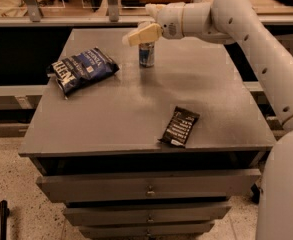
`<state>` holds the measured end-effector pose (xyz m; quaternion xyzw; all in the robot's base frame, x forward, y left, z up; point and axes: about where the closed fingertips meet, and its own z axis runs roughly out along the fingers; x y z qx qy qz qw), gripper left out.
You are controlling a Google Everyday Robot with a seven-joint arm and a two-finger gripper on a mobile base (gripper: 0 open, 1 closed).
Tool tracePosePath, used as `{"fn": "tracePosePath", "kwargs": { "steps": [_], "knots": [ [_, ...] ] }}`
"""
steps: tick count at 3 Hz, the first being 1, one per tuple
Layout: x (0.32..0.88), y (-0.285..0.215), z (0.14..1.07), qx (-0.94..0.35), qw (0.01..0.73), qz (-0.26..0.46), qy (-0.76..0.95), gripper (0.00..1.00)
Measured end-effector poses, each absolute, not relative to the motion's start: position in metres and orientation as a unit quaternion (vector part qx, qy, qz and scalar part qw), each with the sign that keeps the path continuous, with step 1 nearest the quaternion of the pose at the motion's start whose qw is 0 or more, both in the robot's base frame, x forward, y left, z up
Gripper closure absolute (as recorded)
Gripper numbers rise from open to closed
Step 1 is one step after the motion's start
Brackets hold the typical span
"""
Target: Move redbull can near rxbar chocolate
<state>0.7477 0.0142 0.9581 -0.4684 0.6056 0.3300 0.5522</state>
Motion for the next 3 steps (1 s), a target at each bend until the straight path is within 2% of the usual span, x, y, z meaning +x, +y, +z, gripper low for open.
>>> {"fn": "tracePosePath", "kwargs": {
  "steps": [3],
  "knots": [
    [0.766, -0.004, 0.925, -0.411, 0.566, 0.343, 0.627, 0.00]
  ]
}}
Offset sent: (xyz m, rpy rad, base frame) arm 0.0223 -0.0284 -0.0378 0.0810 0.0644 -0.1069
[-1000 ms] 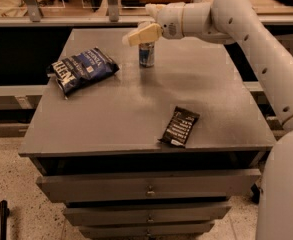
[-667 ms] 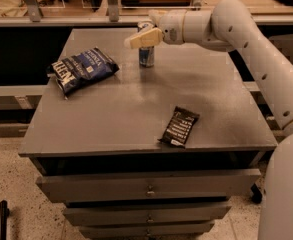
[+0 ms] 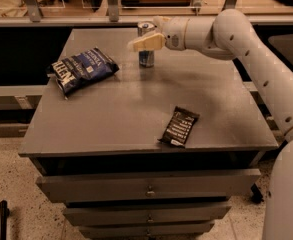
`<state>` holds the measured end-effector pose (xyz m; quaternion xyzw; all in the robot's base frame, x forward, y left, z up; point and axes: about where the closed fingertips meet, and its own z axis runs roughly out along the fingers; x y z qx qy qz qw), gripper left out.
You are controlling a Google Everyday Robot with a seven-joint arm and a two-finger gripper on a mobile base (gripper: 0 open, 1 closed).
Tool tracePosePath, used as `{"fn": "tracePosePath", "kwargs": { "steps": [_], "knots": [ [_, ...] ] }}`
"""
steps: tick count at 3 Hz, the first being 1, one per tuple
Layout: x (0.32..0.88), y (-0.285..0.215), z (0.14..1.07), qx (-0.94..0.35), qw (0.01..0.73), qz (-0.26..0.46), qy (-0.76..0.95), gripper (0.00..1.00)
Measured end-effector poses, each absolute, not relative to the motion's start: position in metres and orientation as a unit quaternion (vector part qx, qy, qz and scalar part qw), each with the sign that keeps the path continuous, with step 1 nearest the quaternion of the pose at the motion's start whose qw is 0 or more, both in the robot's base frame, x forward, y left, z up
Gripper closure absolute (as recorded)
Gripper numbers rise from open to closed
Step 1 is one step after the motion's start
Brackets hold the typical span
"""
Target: Move redbull can near rxbar chocolate
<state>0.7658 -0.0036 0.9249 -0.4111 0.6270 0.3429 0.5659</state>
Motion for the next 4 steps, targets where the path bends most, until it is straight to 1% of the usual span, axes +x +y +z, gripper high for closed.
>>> {"fn": "tracePosePath", "kwargs": {
  "steps": [1, 3, 4],
  "knots": [
    [0.765, 0.000, 0.925, -0.413, 0.565, 0.344, 0.626, 0.18],
    [0.765, 0.007, 0.924, -0.416, 0.563, 0.348, 0.624, 0.64],
    [0.767, 0.010, 0.931, -0.406, 0.561, 0.365, 0.623, 0.88]
  ]
}}
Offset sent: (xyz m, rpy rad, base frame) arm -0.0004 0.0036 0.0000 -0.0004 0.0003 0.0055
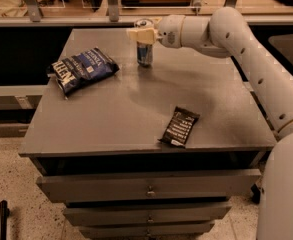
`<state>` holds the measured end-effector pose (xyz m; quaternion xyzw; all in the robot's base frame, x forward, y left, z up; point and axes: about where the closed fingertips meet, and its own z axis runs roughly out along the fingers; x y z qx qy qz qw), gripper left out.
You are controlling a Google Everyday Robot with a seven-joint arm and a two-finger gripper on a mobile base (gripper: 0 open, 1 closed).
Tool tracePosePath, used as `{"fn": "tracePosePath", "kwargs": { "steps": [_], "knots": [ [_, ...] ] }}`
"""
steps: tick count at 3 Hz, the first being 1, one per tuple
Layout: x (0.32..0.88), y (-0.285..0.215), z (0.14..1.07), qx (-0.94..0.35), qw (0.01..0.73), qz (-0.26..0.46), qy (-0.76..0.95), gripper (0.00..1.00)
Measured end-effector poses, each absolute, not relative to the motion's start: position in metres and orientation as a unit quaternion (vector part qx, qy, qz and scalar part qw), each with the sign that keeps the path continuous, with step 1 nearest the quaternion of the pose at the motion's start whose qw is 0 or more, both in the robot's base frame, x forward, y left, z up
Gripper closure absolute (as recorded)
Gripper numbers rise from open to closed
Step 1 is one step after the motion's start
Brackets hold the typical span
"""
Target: Move redbull can near rxbar chocolate
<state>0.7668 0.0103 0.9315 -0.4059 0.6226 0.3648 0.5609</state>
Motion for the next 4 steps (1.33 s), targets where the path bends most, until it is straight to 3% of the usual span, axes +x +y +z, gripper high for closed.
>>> {"fn": "tracePosePath", "kwargs": {
  "steps": [1, 4],
  "knots": [
    [0.759, 0.005, 0.952, -0.410, 0.553, 0.377, 0.619, 1.00],
    [0.648, -0.041, 0.992, -0.408, 0.556, 0.345, 0.637, 1.00]
  ]
}}
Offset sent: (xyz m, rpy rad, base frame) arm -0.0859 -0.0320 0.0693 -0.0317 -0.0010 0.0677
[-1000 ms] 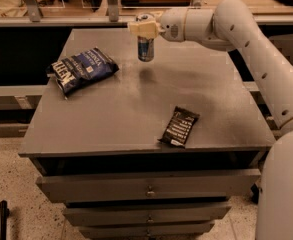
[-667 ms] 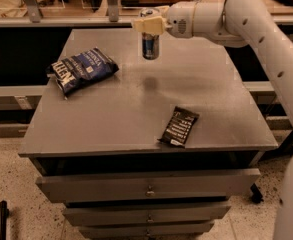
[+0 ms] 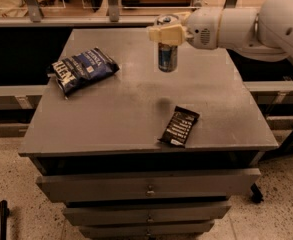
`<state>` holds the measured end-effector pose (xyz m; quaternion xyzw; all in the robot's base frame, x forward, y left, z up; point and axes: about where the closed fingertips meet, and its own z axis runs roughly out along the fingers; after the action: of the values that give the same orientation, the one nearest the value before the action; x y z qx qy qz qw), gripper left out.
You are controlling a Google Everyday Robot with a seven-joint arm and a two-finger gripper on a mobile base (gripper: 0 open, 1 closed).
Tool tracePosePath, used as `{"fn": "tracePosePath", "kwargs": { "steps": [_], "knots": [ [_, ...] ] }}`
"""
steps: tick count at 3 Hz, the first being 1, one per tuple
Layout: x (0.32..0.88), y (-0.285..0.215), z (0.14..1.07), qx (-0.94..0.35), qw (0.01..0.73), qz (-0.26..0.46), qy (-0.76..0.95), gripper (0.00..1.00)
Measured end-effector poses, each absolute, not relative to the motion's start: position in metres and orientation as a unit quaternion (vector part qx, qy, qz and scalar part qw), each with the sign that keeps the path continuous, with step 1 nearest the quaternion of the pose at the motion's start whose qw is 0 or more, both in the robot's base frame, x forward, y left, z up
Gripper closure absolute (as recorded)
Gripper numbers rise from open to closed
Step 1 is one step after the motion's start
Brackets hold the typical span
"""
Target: Move redbull can near rxbar chocolate
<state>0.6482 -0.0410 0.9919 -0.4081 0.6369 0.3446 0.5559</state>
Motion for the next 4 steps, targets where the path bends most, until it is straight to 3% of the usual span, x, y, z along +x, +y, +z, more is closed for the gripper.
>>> {"fn": "tracePosePath", "kwargs": {
  "steps": [2, 4],
  "knots": [
    [0.583, -0.075, 0.991, -0.395, 0.554, 0.313, 0.663, 1.00],
    [0.588, -0.075, 0.982, -0.397, 0.557, 0.330, 0.650, 1.00]
  ]
}}
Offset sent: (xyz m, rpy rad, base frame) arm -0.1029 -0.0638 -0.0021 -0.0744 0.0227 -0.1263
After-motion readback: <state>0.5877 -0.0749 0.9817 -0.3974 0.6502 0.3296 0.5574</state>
